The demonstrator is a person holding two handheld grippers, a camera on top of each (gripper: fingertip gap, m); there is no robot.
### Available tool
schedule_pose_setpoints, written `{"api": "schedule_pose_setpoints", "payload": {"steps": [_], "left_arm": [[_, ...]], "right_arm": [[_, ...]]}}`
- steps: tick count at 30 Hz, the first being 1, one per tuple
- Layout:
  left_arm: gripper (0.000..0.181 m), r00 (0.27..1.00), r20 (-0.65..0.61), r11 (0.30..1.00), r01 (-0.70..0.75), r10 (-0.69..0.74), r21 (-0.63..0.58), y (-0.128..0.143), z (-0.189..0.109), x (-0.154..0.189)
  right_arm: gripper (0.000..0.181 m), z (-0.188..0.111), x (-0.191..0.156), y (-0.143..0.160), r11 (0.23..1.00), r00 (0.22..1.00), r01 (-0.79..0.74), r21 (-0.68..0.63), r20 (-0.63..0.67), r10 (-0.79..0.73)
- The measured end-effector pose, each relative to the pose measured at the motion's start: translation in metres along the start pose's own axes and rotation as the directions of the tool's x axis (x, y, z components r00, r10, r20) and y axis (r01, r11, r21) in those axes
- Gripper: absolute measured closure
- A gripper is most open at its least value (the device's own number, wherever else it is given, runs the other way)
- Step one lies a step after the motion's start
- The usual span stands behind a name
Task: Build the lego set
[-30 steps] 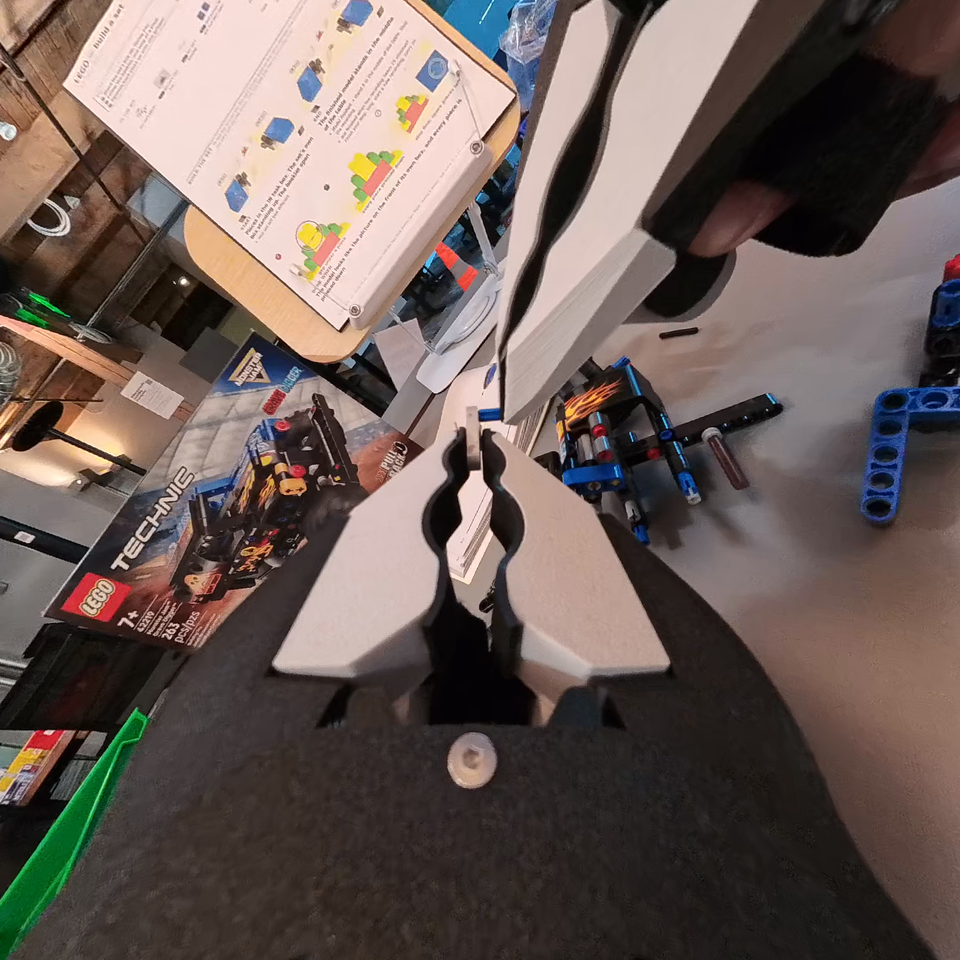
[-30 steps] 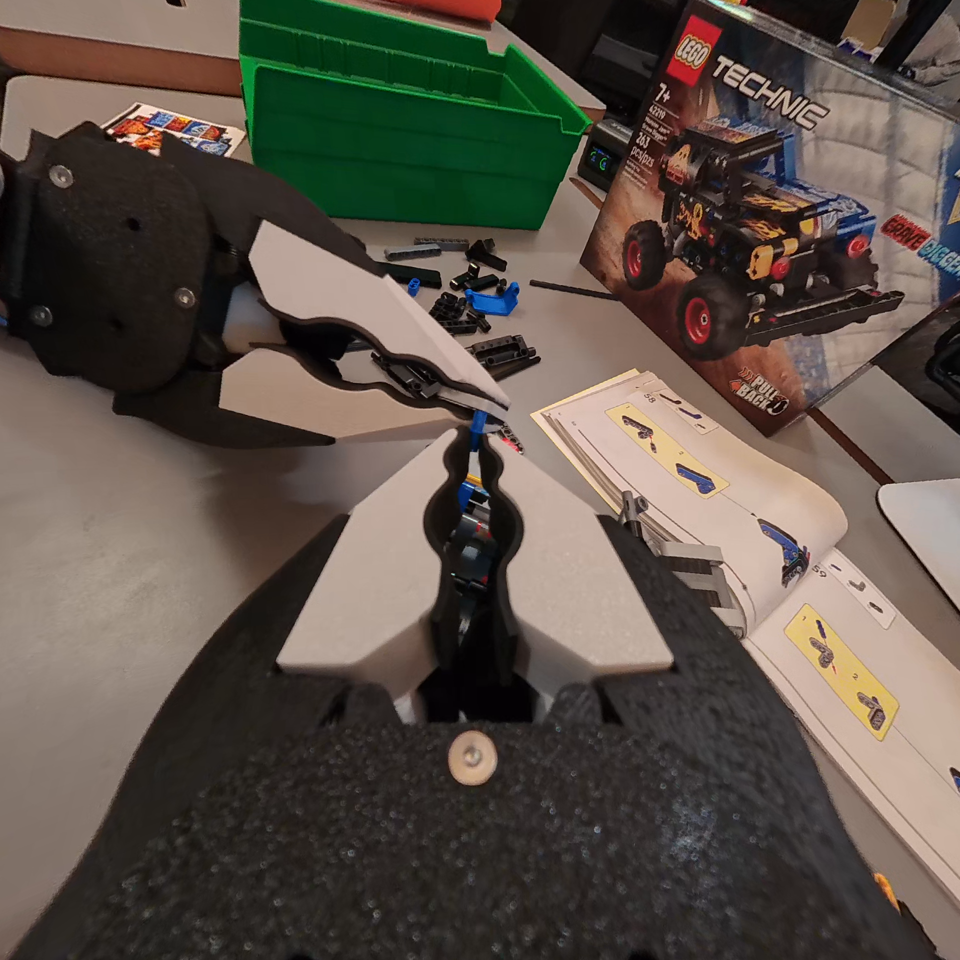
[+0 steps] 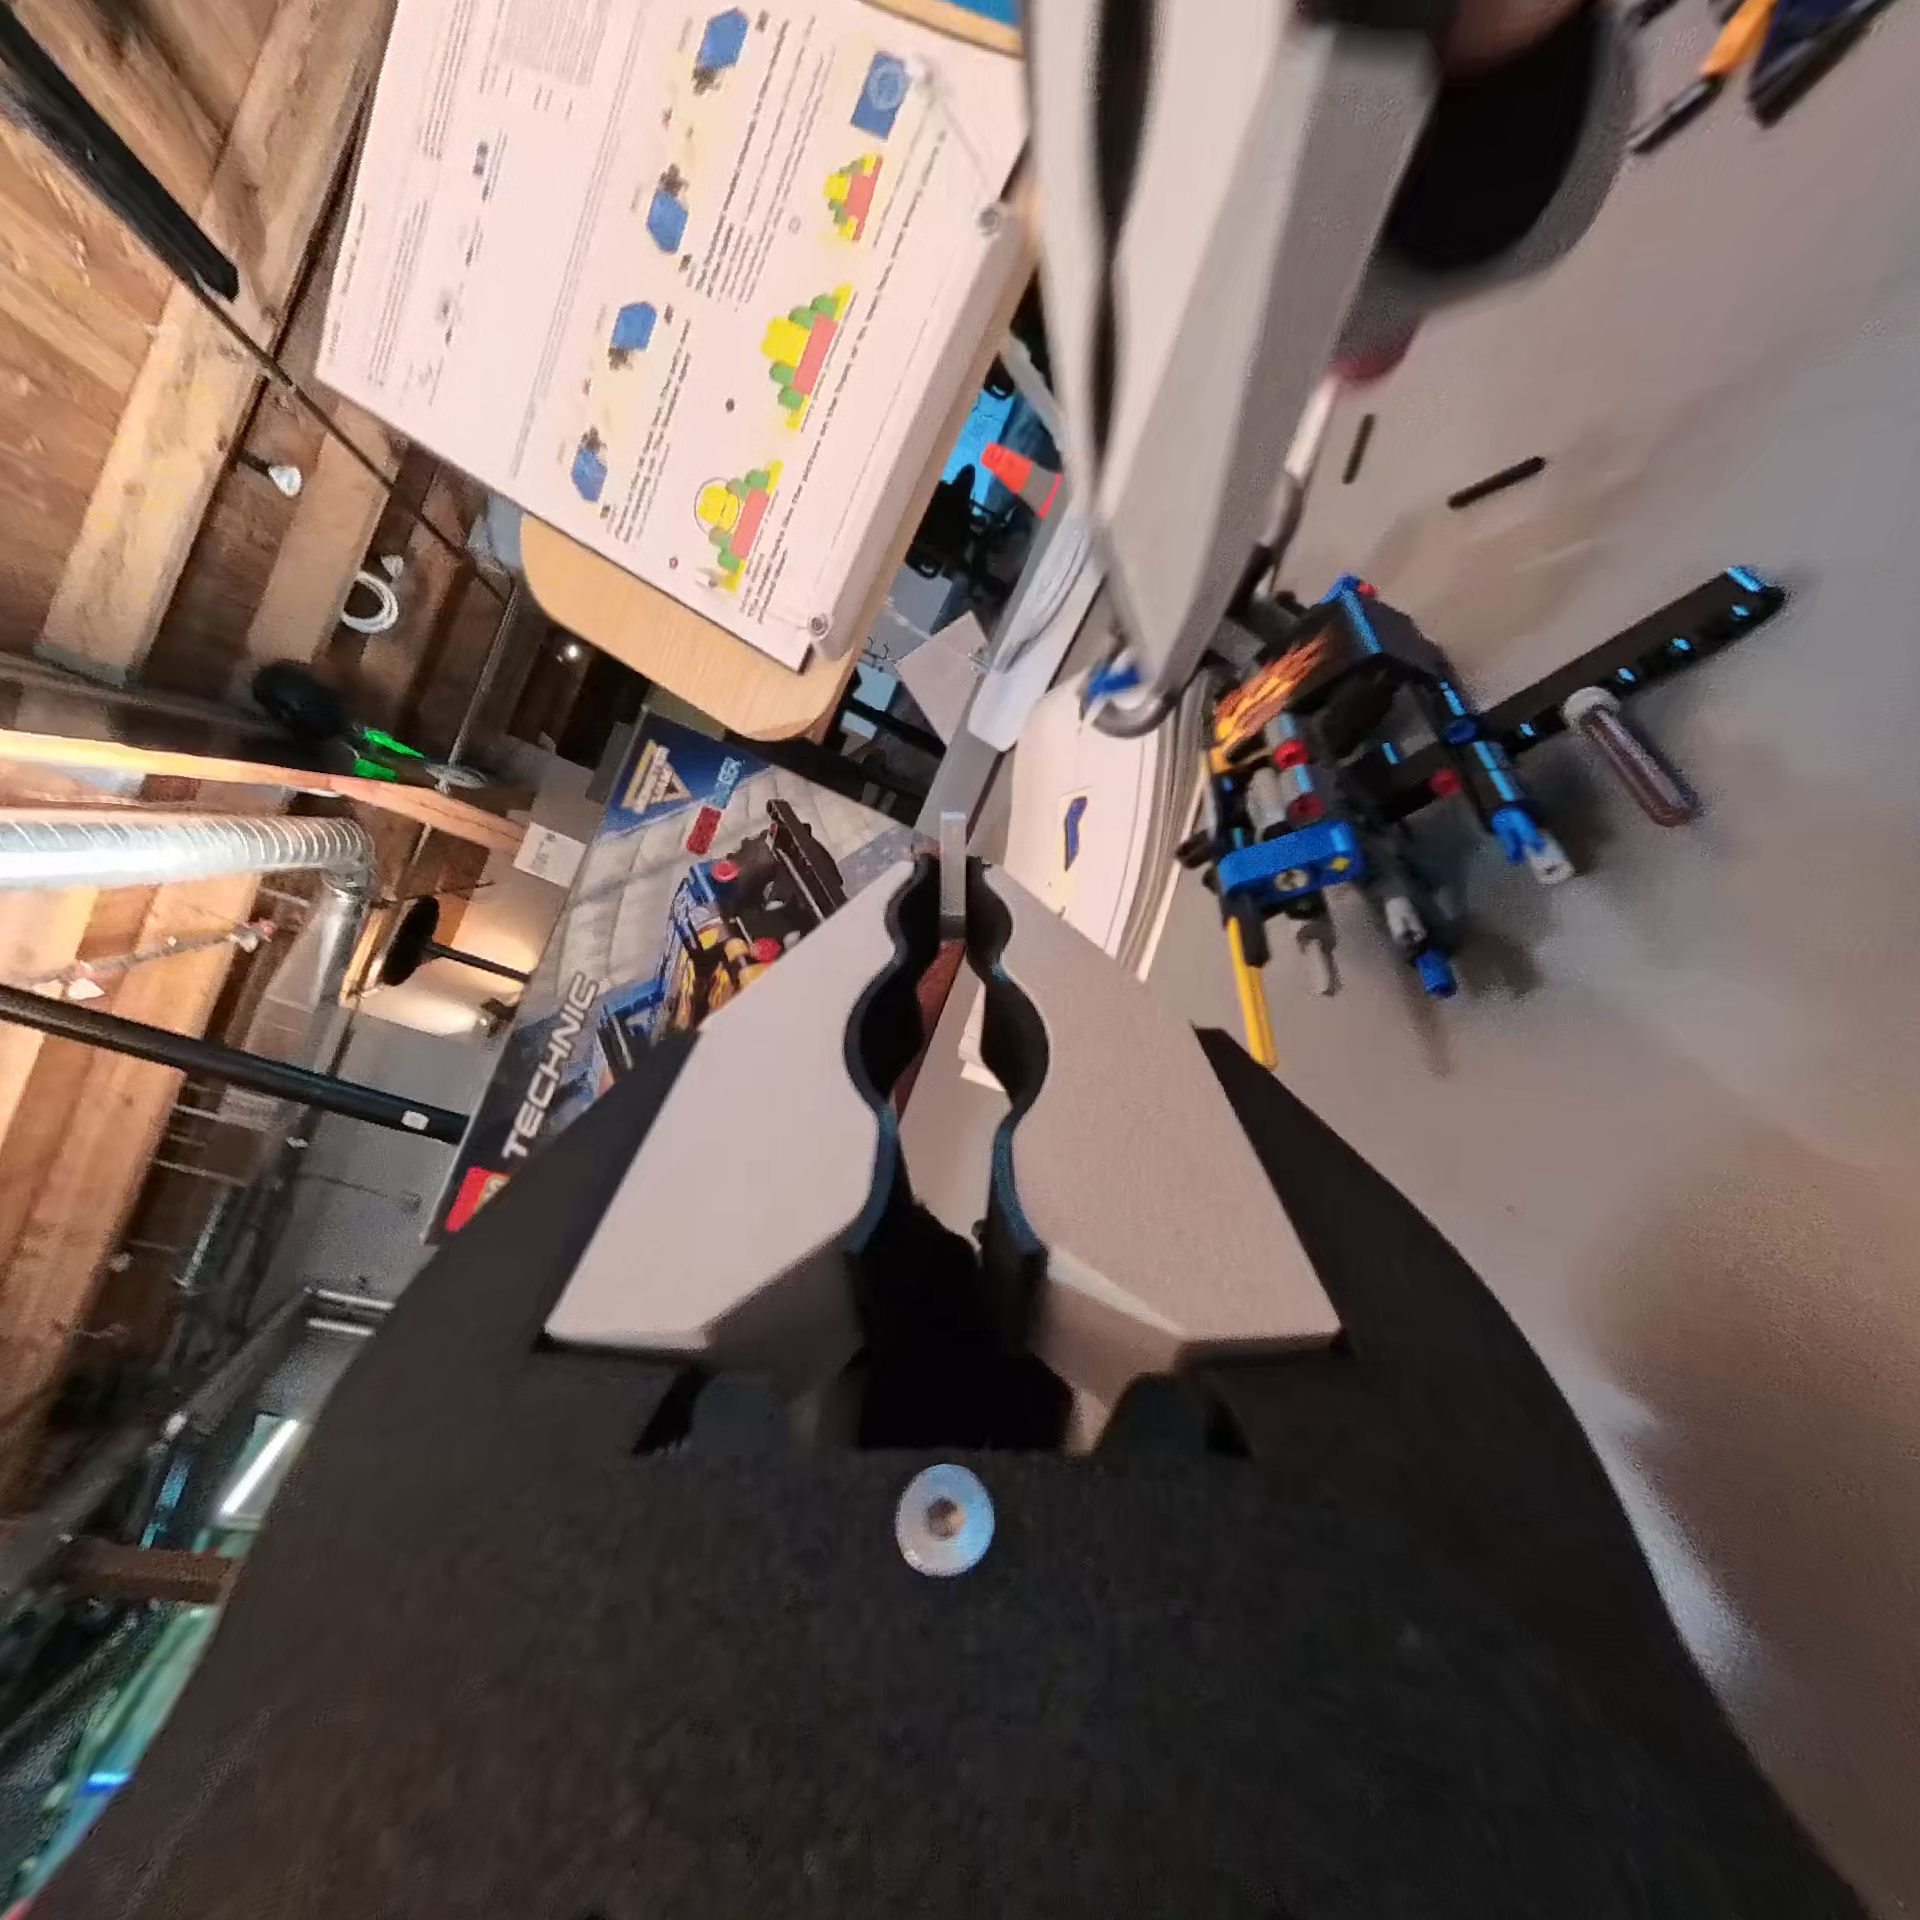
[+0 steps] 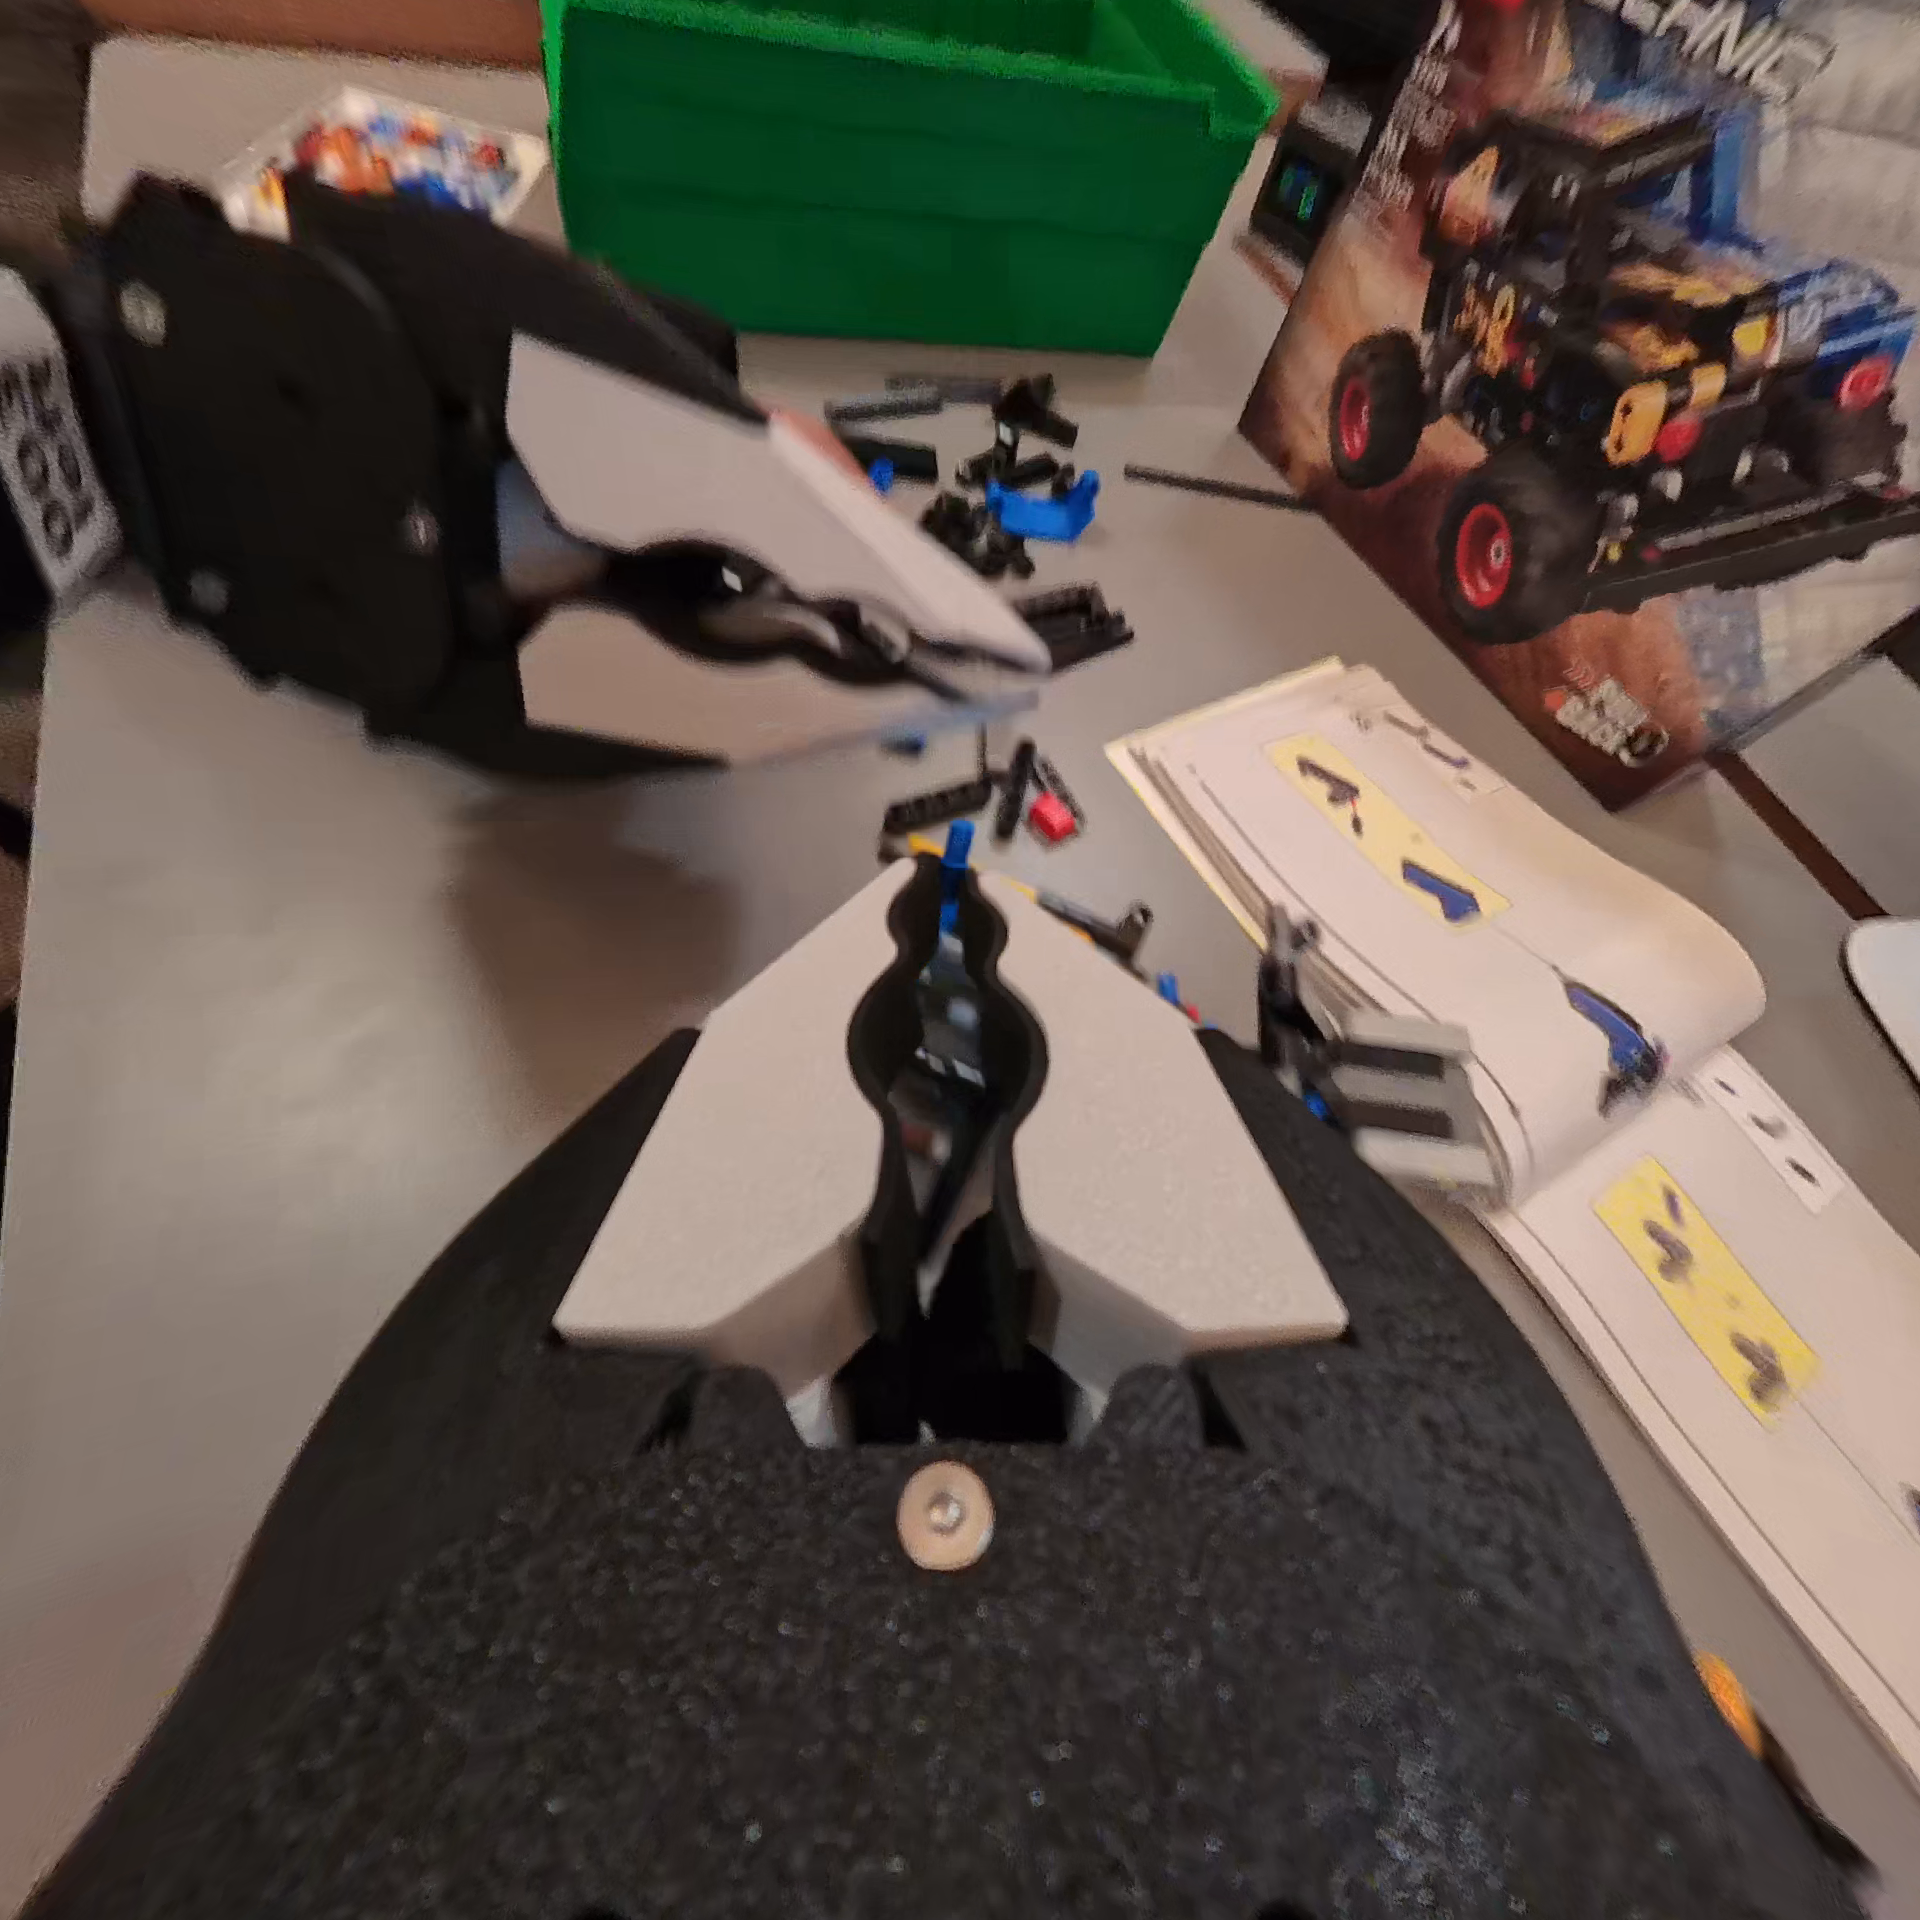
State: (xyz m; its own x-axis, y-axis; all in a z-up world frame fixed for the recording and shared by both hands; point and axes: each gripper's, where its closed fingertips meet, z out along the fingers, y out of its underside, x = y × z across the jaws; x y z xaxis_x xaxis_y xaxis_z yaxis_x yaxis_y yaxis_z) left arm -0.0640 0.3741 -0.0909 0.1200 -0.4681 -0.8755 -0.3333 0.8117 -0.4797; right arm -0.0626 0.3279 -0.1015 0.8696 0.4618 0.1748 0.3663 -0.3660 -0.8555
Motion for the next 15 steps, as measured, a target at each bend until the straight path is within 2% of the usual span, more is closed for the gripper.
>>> {"api": "schedule_pose_setpoints", "payload": {"steps": [2,4,7,9,12,15], "left_arm": [[0.179,0.999,-0.004,0.999,0.05,-0.05,0.005,0.001,0.0,-0.005],[0.179,0.996,-0.013,0.996,0.087,-0.087,0.018,-0.002,-0.001,-0.005],[0.179,0.998,-0.011,0.997,0.064,-0.064,0.032,-0.007,-0.004,-0.002],[0.179,0.999,-0.003,0.998,0.044,-0.044,0.042,-0.011,-0.006,-0.001],[0.179,0.999,-0.002,0.997,0.046,-0.046,0.054,-0.015,-0.008,-0.001],[0.179,0.999,0.005,0.997,0.046,-0.046,0.062,-0.018,-0.01,-0.002]], "right_arm": [[0.179,-0.025,0.014,0.02,0.989,0.999,0.033,-0.147,-0.012,-0.035],[0.179,-0.06,0.004,0.056,0.935,0.993,0.043,-0.353,0.12,-0.001],[0.179,-0.108,-0.025,0.097,0.875,0.954,0.135,-0.464,0.298,0.011],[0.179,-0.124,-0.047,0.121,0.856,0.937,0.134,-0.499,0.344,0.054],[0.178,-0.127,-0.07,0.148,0.863,0.942,0.117,-0.492,0.329,0.059],[0.178,-0.126,-0.085,0.154,0.902,0.956,0.072,-0.426,0.288,0.06]]}}
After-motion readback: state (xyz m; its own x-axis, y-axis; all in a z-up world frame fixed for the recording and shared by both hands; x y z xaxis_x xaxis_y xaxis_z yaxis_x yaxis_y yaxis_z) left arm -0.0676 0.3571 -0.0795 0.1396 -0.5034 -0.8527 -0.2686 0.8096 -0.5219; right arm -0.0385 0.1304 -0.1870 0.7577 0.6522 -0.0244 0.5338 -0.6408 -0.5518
